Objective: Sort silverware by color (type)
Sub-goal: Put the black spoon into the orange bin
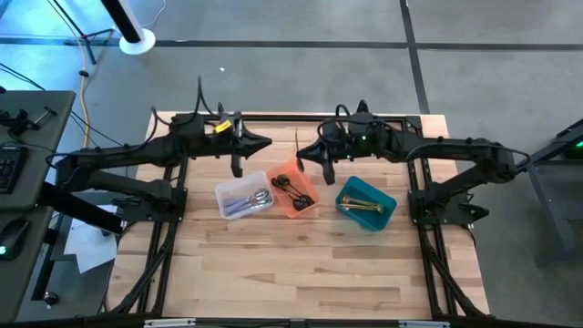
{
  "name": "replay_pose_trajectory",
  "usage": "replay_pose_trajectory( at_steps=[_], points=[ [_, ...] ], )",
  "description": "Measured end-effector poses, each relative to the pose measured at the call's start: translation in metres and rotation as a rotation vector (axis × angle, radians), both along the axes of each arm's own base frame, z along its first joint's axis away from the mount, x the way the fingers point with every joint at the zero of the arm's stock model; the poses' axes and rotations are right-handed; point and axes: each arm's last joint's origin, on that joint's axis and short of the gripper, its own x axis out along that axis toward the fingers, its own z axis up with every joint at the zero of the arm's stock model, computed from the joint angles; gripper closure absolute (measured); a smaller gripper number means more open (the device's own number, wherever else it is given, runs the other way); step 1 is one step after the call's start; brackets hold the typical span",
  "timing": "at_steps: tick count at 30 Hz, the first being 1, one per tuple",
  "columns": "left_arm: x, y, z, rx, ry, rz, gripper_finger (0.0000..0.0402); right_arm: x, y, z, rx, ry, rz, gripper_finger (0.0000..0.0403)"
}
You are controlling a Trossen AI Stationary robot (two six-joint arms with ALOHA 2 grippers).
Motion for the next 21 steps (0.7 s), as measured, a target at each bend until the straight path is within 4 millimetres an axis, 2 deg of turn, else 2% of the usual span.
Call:
replay_pose_trajectory(
  at_steps=[5,21],
  points=[
    [0.0056,0.0004,0.0026,0.103,0.009,-0.001,0.0401,-0.0012,-0.0066,0.0021,0.028,-0.001,-0.031,0.0403],
    [0.0057,0.0003,0.0023,0.109,0.012,-0.001,0.0401,-0.0011,-0.0051,0.0012,0.054,0.008,-0.032,0.0403]
  ],
)
